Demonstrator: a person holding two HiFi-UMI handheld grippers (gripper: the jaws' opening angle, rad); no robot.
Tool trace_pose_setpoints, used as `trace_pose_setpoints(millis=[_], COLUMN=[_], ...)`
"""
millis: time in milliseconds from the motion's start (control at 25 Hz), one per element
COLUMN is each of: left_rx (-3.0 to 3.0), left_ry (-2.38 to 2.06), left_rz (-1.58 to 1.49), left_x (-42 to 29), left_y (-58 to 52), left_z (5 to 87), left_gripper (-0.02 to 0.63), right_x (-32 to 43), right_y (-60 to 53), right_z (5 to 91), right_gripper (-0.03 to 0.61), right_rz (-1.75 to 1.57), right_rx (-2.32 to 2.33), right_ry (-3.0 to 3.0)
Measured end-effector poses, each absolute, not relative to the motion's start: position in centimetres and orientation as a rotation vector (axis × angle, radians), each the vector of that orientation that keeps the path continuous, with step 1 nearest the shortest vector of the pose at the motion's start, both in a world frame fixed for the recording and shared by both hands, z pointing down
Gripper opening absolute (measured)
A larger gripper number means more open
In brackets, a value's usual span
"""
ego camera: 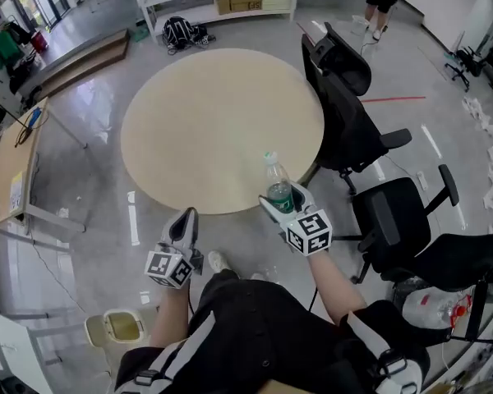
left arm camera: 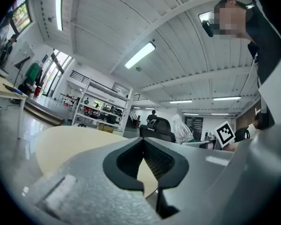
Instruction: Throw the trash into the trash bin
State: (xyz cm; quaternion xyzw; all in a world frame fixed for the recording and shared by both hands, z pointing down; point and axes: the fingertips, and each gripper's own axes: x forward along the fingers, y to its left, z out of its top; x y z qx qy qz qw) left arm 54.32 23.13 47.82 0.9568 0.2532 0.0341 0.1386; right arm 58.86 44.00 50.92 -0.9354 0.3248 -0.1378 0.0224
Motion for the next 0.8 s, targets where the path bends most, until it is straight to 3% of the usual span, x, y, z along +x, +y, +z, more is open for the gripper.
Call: trace_pose_setpoints(millis=[440,800], left_rx=[2.853,2.898], left_ry=[0.392,-0.035], left_rz=[-0.006,-0.081], left_x=[47.1,33.0], left_y=[13.4,-3.5], left_z=[45.5,45.4], left_gripper=[0.003,0.003], right_x=[56.6,48.9], right_y=[34.9,16.8], right_z=[50.9,50.1], right_gripper=[0.327,0.327], right_rz=[-0.407,-0.362], right_rx=[-2.803,-2.654], right_ry=[1.263,1.600])
